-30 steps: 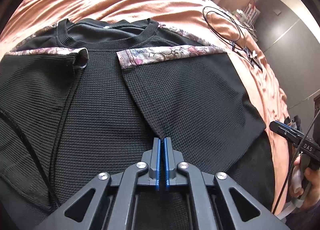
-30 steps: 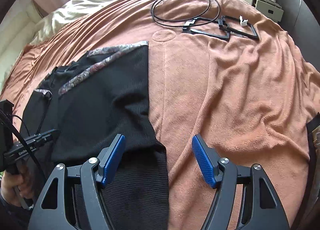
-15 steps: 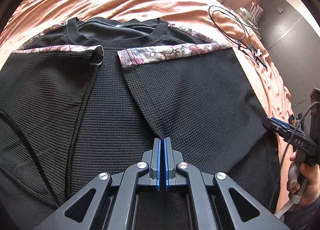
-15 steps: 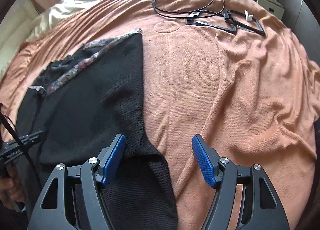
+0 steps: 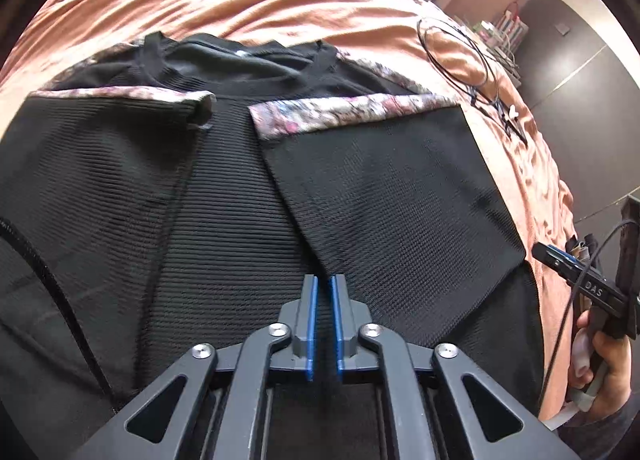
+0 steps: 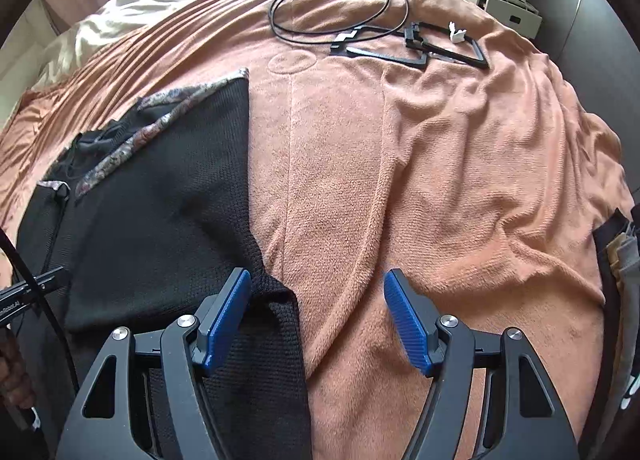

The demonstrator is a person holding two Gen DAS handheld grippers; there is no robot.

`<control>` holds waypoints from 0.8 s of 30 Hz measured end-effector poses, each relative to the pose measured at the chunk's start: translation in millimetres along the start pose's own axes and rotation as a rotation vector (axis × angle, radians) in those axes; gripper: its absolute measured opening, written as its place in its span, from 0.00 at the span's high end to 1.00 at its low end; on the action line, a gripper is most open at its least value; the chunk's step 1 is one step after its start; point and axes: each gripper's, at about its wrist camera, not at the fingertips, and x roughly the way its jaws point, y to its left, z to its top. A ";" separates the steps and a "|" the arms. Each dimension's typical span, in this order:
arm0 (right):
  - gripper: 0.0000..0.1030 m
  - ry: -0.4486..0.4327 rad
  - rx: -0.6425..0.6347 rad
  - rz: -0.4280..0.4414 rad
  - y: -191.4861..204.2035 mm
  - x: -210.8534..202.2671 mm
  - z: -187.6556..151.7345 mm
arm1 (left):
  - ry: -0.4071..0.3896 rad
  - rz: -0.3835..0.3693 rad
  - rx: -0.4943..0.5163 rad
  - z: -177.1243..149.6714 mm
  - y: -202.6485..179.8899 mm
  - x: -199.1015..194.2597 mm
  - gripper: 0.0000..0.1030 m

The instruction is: Fold small clothes

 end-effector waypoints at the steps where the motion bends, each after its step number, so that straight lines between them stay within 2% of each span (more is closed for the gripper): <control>1: 0.34 -0.004 0.004 0.004 -1.6 -4.4 -0.4 | -0.008 0.000 -0.005 0.1 2.5 -6.7 0.86; 5: 0.34 -0.024 0.000 0.016 -1.0 -30.2 -9.2 | -0.057 0.017 -0.004 0.4 10.4 -41.4 0.74; 7: 0.34 -0.035 -0.016 0.026 3.5 -41.3 -13.3 | -0.084 0.035 0.000 -0.8 13.8 -59.7 0.61; 12: 0.34 -0.064 -0.042 0.059 15.6 -75.5 -25.2 | -0.126 0.059 0.000 -6.4 22.3 -103.2 0.56; 18: 0.34 -0.092 -0.086 0.066 34.5 -118.7 -44.1 | -0.185 0.088 0.009 -27.4 29.1 -154.0 0.35; 20: 0.31 -0.099 -0.091 0.073 39.0 -131.4 -51.8 | -0.201 0.094 0.010 -37.0 30.2 -170.0 0.28; 22: 0.22 -0.109 -0.093 0.082 42.4 -144.9 -61.8 | -0.214 0.098 0.010 -46.5 31.0 -183.3 0.22; 24: 0.20 -0.117 -0.096 0.080 43.6 -156.8 -71.5 | -0.225 0.105 0.012 -57.7 30.9 -197.2 0.16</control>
